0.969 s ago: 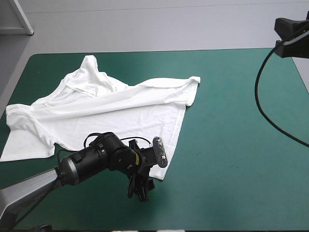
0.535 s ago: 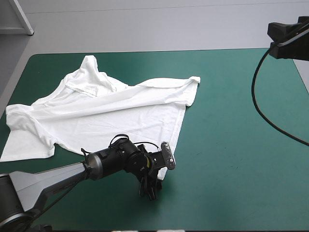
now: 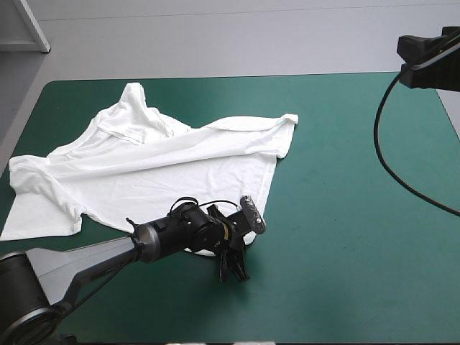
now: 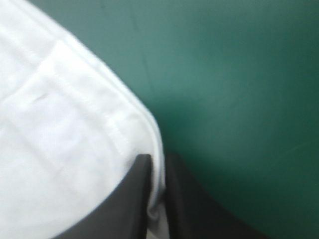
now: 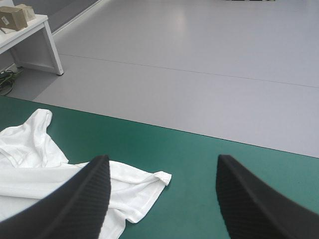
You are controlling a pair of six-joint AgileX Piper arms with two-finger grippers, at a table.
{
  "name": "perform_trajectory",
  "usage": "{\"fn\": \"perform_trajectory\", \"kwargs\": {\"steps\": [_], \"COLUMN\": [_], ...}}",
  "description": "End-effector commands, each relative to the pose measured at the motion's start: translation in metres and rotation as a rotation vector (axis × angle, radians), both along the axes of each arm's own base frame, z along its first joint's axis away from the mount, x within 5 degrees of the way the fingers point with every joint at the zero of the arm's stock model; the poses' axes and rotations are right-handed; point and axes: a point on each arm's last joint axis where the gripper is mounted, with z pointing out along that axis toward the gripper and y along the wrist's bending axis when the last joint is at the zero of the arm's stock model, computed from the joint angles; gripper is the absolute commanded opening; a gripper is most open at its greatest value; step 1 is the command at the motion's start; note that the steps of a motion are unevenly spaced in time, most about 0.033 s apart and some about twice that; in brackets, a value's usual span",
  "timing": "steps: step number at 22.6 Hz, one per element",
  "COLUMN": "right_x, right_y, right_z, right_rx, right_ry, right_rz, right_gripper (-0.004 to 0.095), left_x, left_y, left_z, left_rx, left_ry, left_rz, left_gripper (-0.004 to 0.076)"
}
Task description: Fold the cloth
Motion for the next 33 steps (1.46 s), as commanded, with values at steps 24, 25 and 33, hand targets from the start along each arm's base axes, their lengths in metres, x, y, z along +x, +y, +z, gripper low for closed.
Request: {"fn": "perform_trajectory", "kwargs": {"steps": [24, 25, 33], "right_x": [0.293, 0.304, 0.321], "right_y": [0.084, 0.086, 0.089], "right_z": [-0.227, -0.238, -0.284], "right_rx": [-0.185, -0.192, -0.231], "right_ry": [0.409, 0.429, 0.563], "right_rz": [0.206, 0.212, 0.242], "right_gripper": [0.0576, 0.0576, 0.0576], "left_x": [-0.011, -0.012, -0.019], "left_y": [0.047, 0.047, 0.047], "left_z": [0.021, 0.021, 0.017], "left_rx": [0.128, 0.126, 0.105], "left_ry": [0.107, 0.109, 0.191], "left_rz": [0.139, 0.140, 0.162], "left_gripper": [0.0019, 0.0019, 0.0019]}}
